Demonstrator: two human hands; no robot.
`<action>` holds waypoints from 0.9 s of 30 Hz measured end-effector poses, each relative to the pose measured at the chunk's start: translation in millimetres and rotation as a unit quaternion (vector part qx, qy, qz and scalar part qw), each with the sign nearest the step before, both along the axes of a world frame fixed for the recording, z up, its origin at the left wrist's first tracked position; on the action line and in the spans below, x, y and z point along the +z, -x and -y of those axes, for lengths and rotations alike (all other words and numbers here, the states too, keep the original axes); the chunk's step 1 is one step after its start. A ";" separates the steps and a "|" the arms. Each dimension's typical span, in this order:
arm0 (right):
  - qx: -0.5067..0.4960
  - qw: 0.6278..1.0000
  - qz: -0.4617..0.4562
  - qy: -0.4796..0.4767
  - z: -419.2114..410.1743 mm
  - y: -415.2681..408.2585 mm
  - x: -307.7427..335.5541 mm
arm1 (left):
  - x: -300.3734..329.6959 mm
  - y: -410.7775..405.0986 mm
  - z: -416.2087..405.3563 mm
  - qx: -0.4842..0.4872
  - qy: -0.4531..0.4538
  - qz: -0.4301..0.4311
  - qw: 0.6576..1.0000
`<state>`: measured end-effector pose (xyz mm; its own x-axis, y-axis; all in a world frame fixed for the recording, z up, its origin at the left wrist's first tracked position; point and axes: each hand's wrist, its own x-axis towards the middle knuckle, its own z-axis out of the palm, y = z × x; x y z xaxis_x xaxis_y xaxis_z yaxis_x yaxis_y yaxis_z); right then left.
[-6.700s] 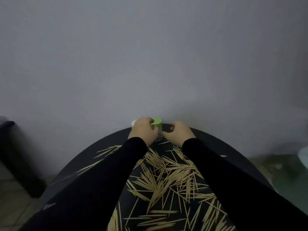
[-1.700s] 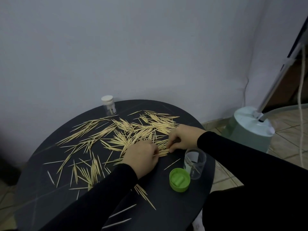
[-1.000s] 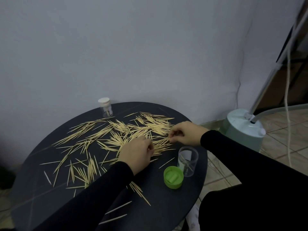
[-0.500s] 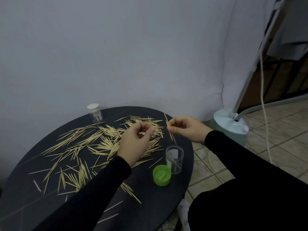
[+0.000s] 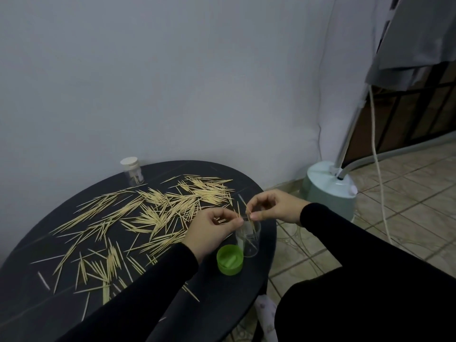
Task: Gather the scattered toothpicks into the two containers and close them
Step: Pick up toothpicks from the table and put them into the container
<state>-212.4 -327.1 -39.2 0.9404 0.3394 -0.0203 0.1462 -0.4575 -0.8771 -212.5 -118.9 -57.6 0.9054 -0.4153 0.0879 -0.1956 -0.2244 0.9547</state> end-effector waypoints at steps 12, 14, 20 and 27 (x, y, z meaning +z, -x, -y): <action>-0.090 0.993 0.041 0.070 -12.4 -27.9 -8.8 | -4.5 -18.9 -28.6 0.094 -0.096 0.061 0.989; -0.071 0.985 0.041 0.152 -15.9 -36.0 -11.8 | -9.8 -22.3 -35.9 0.078 -0.231 0.074 0.967; -0.010 0.972 0.030 0.234 -30.0 -53.7 -10.4 | -19.2 -19.6 -31.4 0.029 -0.344 0.091 0.934; 0.028 0.966 0.008 0.258 -45.1 -66.4 -16.7 | -19.7 -24.7 -38.9 0.062 -0.400 0.172 0.898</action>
<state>-146.0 -282.0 -55.9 0.9226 0.3377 -0.1863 0.1940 -0.8238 -0.5327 -187.9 -80.0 -77.3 0.9257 -0.3676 0.0892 -0.3737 -0.8521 0.3665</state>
